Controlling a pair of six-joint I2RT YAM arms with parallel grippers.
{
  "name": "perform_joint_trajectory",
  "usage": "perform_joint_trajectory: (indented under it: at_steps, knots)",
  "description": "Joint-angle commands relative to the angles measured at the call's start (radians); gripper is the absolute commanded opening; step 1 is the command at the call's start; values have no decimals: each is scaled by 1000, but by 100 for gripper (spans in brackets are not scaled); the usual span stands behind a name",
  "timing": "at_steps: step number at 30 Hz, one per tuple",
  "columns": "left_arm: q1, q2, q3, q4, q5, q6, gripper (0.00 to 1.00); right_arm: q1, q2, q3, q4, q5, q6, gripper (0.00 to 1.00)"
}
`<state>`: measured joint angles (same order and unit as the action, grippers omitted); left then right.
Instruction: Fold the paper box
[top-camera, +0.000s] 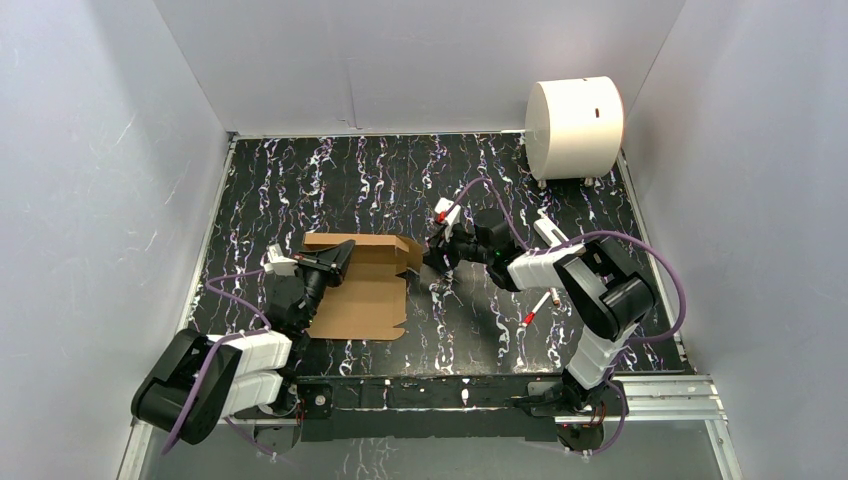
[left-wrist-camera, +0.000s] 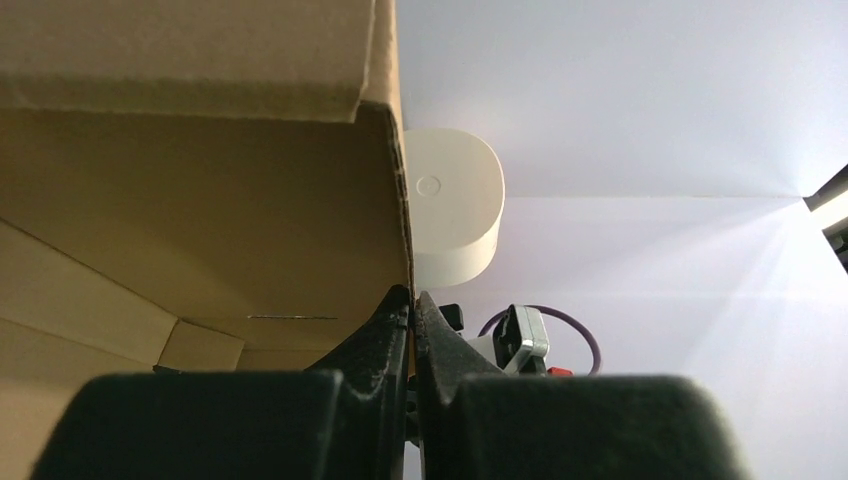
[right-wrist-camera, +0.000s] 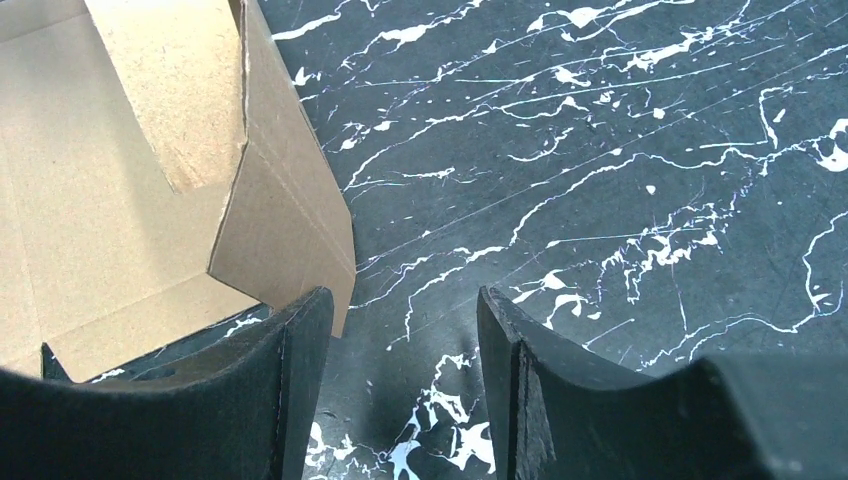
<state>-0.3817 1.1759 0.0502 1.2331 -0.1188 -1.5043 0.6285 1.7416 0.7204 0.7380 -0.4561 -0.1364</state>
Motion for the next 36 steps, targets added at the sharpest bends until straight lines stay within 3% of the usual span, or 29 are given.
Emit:
perform_joint_trajectory:
  at_steps: [1,17,36]
  knots:
    - [4,-6,13,59,-3,-6,0,12,2,21,81,-47,21,63]
    - [4,31,-3,87,27,-46,0,103,39,45,158,-78,44,62]
    - [1,32,-34,101,71,-77,0,196,98,14,391,139,54,64]
